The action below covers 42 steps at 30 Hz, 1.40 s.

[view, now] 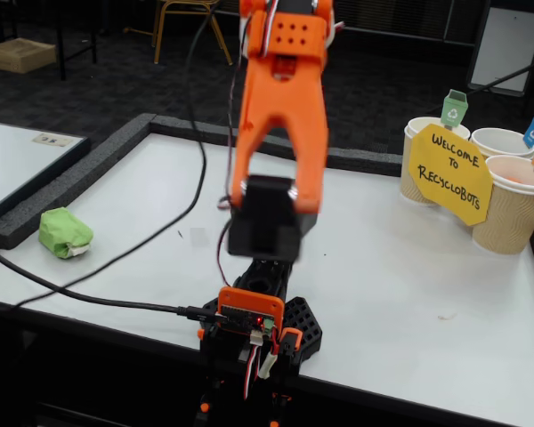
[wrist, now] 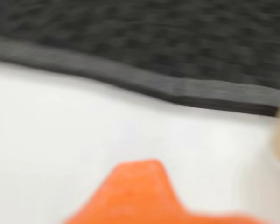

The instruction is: Sort rubbish by color.

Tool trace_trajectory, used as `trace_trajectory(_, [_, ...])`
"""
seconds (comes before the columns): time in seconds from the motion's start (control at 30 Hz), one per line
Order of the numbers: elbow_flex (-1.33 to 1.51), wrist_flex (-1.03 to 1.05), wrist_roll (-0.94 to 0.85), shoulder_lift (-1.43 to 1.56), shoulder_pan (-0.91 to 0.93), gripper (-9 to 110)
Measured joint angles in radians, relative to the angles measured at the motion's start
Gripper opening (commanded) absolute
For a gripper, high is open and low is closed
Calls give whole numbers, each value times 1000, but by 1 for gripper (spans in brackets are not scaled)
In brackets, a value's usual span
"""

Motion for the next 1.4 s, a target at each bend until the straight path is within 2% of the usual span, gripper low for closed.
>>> trace_trajectory(0.33, [3,12,0,26,-387,0])
trace_trajectory(0.67, [112,-15,0,17,-554,0])
trace_trajectory(1.2, [117,-18,0,-249,-985,0])
trace_trajectory(1.4, [117,-18,0,-367,-1092,0])
